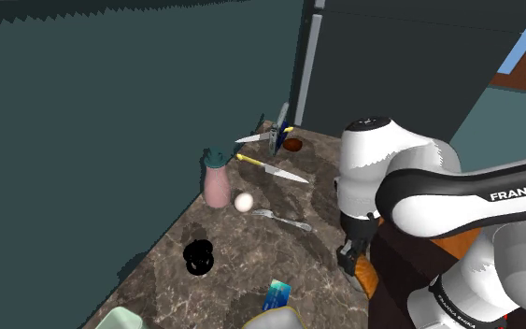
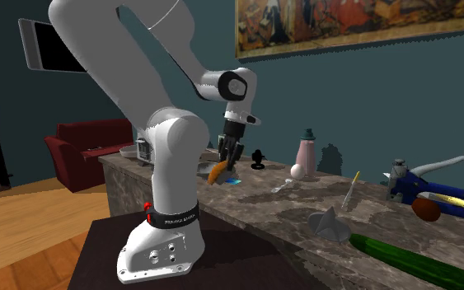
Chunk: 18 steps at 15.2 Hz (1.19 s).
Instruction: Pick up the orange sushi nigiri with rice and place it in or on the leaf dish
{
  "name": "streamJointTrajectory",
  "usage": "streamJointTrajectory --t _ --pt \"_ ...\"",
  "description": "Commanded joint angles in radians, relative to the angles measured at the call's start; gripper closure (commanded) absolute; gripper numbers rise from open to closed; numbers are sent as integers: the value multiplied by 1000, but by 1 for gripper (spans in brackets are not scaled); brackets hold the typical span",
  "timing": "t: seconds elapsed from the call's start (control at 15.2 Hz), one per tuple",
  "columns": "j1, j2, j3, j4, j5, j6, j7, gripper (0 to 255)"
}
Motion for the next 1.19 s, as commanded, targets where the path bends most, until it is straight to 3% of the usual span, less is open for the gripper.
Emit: streamJointTrajectory --t 0.0,0.33,0.59,1.12 --pt "0 -26 -9 13 -7 -40 1 255" --pt "38 115 95 131 44 5 124 255" --pt "47 238 175 241 46 37 227 255" --pt "48 522 313 496 -65 85 474 255"
